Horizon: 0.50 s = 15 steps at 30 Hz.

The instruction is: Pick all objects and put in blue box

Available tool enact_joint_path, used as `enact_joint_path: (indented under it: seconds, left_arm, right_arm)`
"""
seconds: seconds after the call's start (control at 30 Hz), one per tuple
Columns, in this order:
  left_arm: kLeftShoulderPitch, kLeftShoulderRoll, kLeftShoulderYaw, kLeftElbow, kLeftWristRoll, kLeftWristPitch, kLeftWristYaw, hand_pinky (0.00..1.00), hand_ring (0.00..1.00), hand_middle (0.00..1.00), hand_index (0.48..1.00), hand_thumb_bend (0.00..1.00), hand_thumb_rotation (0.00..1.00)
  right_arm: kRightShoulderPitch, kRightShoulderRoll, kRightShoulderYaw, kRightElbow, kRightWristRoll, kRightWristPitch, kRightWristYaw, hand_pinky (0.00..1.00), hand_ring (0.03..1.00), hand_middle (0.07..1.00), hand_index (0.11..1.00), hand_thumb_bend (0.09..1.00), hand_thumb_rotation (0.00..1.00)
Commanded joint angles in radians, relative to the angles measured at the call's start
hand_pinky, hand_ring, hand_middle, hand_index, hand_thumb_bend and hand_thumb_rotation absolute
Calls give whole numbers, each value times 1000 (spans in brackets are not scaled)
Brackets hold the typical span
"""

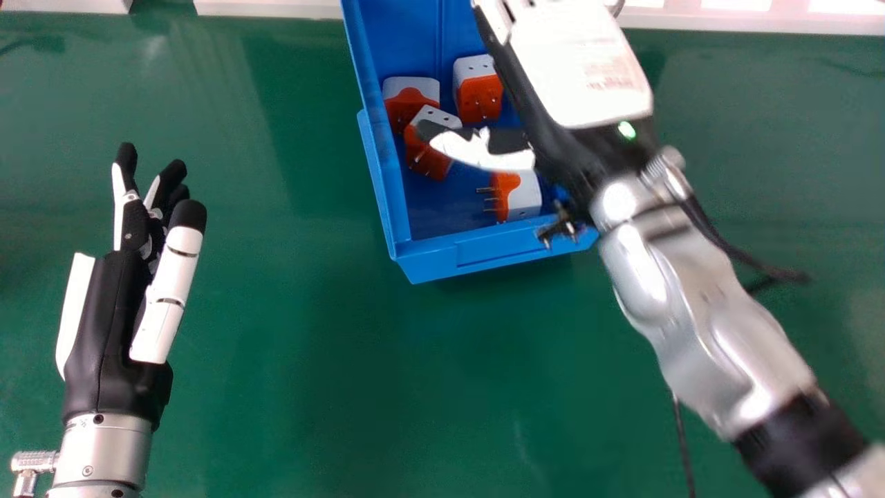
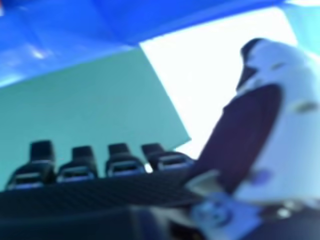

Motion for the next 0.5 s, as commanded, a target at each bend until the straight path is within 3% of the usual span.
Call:
enact_joint_path:
  seconds: [0.0,0.13,0.23,0.3,0.37,0.47]
  left_arm:
    - [5,11,6,-21,-2,-7,1,973,972,971,967,491,834]
    - [9,10,9,-24,-1,-3,4,984,981,979,975,498,839]
    - [13,10,11,-16,-2,-17,1,988,983,979,973,505,834]
    - [20,9,13,-20,-1,-18,1,979,980,978,970,537,839]
    - [26,6,15,-26,-11,-13,-1,977,980,979,969,539,830]
    - [30,7,16,-26,-4,-16,2,982,982,981,973,529,841]
  right_arm:
    - [79,-24,-39,-84,24,-58,-44,919,1000,1000,1000,295,597]
    - [245,-52,-84,-175,59,-152,-73,886,1000,1000,1000,301,658]
    - [369,-62,-119,-251,89,-209,-81,879,1000,1000,1000,298,660]
    - [453,-61,-142,-300,133,-244,-70,897,1000,1000,1000,287,639]
    - [529,-50,-161,-338,175,-270,-61,914,1000,1000,1000,286,645]
    - [660,-31,-178,-382,274,-314,-37,914,1000,1000,1000,263,691]
